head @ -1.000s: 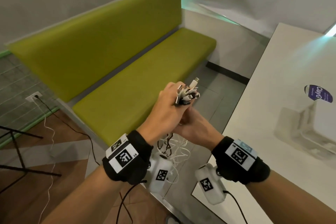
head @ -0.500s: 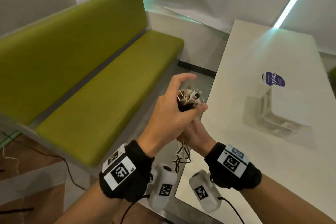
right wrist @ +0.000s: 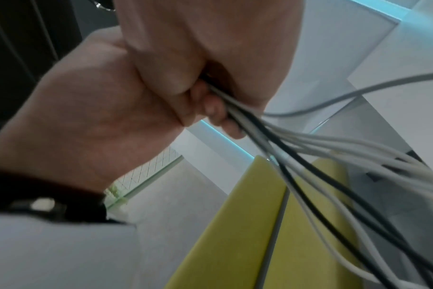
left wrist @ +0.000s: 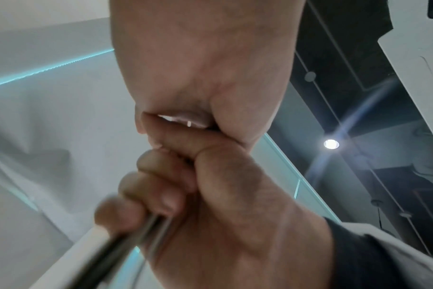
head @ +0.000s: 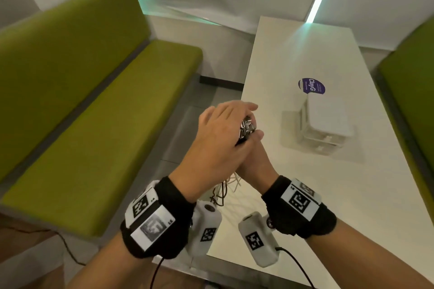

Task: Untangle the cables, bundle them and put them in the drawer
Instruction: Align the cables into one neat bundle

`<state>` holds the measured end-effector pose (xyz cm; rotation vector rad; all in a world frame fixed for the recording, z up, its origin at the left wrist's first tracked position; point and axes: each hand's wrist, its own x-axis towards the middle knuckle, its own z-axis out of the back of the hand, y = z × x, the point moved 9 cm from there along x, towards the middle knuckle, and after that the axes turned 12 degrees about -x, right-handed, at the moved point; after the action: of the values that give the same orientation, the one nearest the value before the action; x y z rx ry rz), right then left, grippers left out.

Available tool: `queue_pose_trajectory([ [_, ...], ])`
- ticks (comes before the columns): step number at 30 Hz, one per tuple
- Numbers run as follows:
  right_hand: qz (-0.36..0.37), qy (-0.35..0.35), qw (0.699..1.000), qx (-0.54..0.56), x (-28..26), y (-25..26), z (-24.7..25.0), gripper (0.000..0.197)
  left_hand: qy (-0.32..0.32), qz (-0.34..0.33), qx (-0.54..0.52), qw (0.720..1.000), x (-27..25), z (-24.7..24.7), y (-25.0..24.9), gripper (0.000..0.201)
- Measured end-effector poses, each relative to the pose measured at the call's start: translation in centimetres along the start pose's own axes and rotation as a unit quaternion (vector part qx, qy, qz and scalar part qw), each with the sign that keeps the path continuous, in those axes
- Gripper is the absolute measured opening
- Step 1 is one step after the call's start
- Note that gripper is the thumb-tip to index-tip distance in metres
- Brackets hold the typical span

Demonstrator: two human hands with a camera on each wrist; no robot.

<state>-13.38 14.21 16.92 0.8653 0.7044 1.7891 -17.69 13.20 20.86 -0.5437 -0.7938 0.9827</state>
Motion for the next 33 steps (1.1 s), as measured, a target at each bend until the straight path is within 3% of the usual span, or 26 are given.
queue_pose_trajectory([
  [3, 0.005, -0.015, 0.999, -0.045, -0.6, -0.8, 0.3, 0.011, 0.044, 0.011, 0.041, 0.998, 0.4, -0.7, 0.1, 0.034],
  [6, -0.041, -0.044, 0.993, 0.104, -1.2, -2.1, 1.2, 0.014, 0.091, 0.03, -0.066, 0.993, 0.4, -1.3, 0.6, 0.057],
  [9, -0.136, -0.072, 0.954, 0.258, -1.2, -4.0, 2.4, 0.032, 0.082, 0.056, -0.228, 0.968, 0.0, -1.8, 2.3, 0.09],
  [11, -0.18, -0.08, 0.926, 0.322, -1.2, -4.7, 3.2, 0.044, 0.088, 0.093, -0.332, 0.935, -0.6, -3.2, 3.8, 0.083],
  [14, -0.175, -0.07, 0.907, 0.376, -1.4, -4.7, 4.4, 0.052, 0.123, 0.132, -0.453, 0.873, -1.8, -6.2, 5.1, 0.059],
  [17, -0.172, -0.051, 0.888, 0.424, -1.9, -5.0, 5.0, 0.054, 0.153, 0.137, -0.494, 0.845, -1.9, -8.4, 4.7, 0.038],
  [22, -0.176, -0.044, 0.859, 0.479, -2.8, -5.9, 6.4, 0.055, 0.194, 0.149, -0.487, 0.839, -1.2, -11.8, 4.0, 0.03],
  [28, -0.184, -0.038, 0.872, 0.453, -2.9, -6.4, 8.1, 0.054, 0.163, 0.174, -0.462, 0.854, -0.9, -12.9, 4.1, 0.041],
  [31, -0.167, -0.017, 0.881, 0.443, -2.7, -5.8, 8.4, 0.054, 0.134, 0.162, -0.436, 0.875, -0.5, -11.8, 4.3, 0.042],
  [33, -0.165, -0.006, 0.88, 0.445, -2.6, -5.4, 8.5, 0.054, 0.145, 0.16, -0.442, 0.871, -0.6, -11.6, 4.0, 0.041],
])
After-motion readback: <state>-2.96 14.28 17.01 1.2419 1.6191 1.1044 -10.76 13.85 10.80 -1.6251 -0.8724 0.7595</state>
